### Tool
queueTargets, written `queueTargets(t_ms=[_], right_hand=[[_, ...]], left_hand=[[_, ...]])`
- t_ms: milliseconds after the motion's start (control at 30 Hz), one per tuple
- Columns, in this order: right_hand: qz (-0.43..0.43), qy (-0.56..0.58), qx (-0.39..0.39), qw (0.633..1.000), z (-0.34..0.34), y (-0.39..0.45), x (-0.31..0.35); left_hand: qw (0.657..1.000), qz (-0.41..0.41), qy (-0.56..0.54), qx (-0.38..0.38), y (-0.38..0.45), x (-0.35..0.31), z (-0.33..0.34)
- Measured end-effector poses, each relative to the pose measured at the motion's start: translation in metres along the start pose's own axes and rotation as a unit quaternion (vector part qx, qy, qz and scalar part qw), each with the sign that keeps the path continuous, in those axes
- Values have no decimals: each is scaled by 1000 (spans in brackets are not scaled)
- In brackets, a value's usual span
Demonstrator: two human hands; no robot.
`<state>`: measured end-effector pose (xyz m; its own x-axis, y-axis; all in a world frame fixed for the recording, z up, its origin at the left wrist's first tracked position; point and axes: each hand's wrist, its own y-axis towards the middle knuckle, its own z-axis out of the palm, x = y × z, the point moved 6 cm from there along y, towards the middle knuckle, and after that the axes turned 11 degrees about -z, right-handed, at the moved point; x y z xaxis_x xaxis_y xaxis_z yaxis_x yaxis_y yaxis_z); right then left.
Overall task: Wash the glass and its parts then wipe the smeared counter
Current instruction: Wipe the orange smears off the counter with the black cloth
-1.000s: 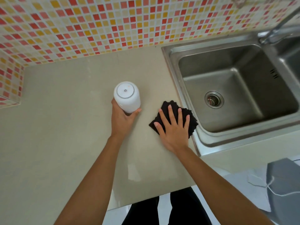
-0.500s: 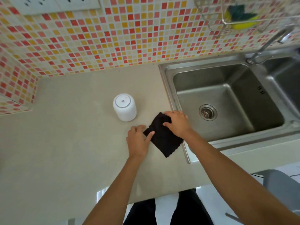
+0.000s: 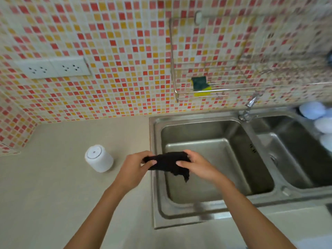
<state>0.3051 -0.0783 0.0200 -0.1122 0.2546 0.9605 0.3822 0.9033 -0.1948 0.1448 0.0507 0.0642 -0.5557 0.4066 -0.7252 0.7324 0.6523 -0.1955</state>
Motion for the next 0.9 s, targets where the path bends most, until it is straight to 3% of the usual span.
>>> queueTargets(t_ms=[233, 433, 600, 700, 900], right_hand=[[-150, 50, -136, 978, -173, -46, 129], [-192, 23, -225, 955, -277, -17, 177], [-140, -17, -243, 960, -321, 41, 172], [-103, -100, -232, 962, -331, 73, 167], [-18, -259, -174, 950, -332, 122, 139]], left_hand=[[984, 118, -122, -52, 30, -184, -8], [976, 147, -127, -99, 105, -278, -5], [985, 87, -109, -105, 191, -298, -2], [992, 43, -86, -85, 229, -294, 10], [993, 18, 70, -90, 276, -279, 32]])
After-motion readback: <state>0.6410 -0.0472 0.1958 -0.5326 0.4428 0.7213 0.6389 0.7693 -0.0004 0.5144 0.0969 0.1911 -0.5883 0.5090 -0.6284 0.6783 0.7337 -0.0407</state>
